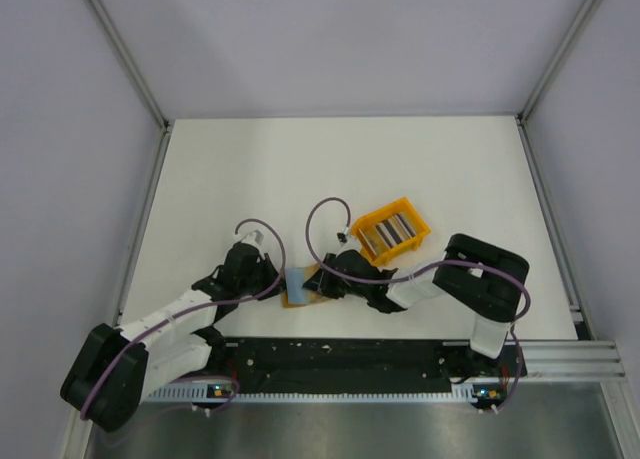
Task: Put the credit cards into the card holder
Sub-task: Insert the credit card into the card holder.
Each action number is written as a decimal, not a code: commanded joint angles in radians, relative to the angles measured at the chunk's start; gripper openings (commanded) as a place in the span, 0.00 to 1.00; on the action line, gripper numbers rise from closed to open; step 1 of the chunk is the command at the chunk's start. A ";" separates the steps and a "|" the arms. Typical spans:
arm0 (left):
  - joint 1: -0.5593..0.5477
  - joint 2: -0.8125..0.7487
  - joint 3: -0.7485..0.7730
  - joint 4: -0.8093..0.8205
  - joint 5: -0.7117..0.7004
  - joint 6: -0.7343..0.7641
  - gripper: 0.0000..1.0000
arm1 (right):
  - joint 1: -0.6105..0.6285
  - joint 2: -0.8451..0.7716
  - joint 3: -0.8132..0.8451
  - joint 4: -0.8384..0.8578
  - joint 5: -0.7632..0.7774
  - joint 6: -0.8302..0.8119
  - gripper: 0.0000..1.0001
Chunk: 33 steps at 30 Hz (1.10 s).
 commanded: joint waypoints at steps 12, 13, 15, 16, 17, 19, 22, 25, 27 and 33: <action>-0.002 0.012 -0.018 0.019 -0.019 0.002 0.00 | 0.019 -0.153 0.096 -0.436 0.146 -0.211 0.40; -0.002 0.012 -0.018 0.019 -0.019 0.005 0.00 | 0.018 -0.151 0.099 -0.439 0.146 -0.211 0.40; -0.002 0.012 -0.018 0.019 -0.019 0.003 0.00 | 0.018 -0.144 0.104 -0.440 0.146 -0.211 0.39; -0.002 0.012 -0.018 0.021 -0.019 0.005 0.00 | 0.019 -0.141 0.107 -0.446 0.146 -0.213 0.39; -0.001 0.012 -0.018 0.023 -0.019 0.003 0.00 | 0.019 -0.139 0.110 -0.452 0.149 -0.211 0.39; -0.002 0.010 -0.019 0.023 -0.019 0.003 0.00 | 0.019 -0.144 0.111 -0.466 0.152 -0.211 0.39; -0.002 0.012 -0.019 0.021 -0.019 0.006 0.00 | 0.016 -0.162 0.102 -0.488 0.181 -0.203 0.41; -0.002 0.010 -0.021 0.019 -0.017 0.006 0.00 | 0.016 -0.183 0.099 -0.515 0.210 -0.202 0.41; -0.002 0.012 -0.021 0.021 -0.019 0.006 0.00 | 0.016 -0.191 0.088 -0.499 0.207 -0.203 0.32; -0.001 0.012 -0.022 0.023 -0.019 0.006 0.00 | 0.016 -0.202 0.071 -0.468 0.198 -0.205 0.03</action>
